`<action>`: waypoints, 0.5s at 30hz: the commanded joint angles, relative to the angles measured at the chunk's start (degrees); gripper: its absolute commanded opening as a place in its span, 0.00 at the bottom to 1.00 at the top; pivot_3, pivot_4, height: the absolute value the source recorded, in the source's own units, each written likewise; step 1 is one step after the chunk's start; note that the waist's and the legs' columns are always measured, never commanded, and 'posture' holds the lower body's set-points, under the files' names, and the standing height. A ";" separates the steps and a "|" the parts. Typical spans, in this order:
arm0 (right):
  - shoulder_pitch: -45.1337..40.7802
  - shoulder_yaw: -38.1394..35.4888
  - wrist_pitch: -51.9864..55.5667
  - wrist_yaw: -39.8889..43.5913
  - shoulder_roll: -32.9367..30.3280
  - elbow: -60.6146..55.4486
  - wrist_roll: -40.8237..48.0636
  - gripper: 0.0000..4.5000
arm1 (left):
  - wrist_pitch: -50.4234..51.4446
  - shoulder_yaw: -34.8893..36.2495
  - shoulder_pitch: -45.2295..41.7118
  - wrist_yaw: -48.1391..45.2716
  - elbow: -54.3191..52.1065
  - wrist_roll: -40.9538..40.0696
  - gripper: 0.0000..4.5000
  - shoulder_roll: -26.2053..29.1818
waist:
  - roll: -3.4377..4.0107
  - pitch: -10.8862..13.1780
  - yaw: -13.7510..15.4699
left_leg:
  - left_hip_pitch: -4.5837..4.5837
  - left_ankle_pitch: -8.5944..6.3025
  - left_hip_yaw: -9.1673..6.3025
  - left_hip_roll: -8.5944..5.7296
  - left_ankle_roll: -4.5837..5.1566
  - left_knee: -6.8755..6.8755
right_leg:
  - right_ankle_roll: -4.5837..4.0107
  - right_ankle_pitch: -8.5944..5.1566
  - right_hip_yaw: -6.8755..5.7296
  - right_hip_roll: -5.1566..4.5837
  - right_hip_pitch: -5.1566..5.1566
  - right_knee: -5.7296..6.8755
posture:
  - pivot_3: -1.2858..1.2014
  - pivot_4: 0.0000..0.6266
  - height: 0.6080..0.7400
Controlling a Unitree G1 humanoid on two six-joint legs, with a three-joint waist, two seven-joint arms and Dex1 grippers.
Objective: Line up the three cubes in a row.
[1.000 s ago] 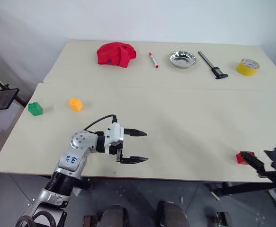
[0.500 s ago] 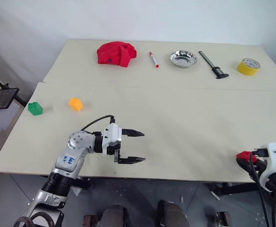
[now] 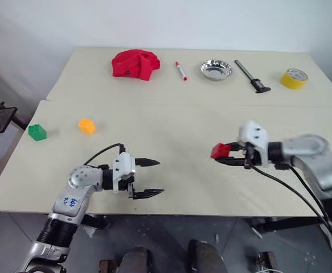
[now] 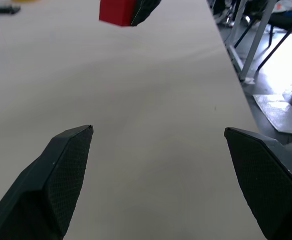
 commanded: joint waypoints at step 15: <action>-8.49 4.12 -14.13 9.00 9.25 20.55 -10.87 0.50 | 1.91 5.70 7.91 5.98 -8.98 -0.58 1.00 2.27 | 0.01 -0.01 -0.21 | -0.30 0.02 -0.05 0.09 -0.22 0.15 | 0.14 0.09 -0.75 -0.03 -0.06 0.16 | 0.52 0.24 1.00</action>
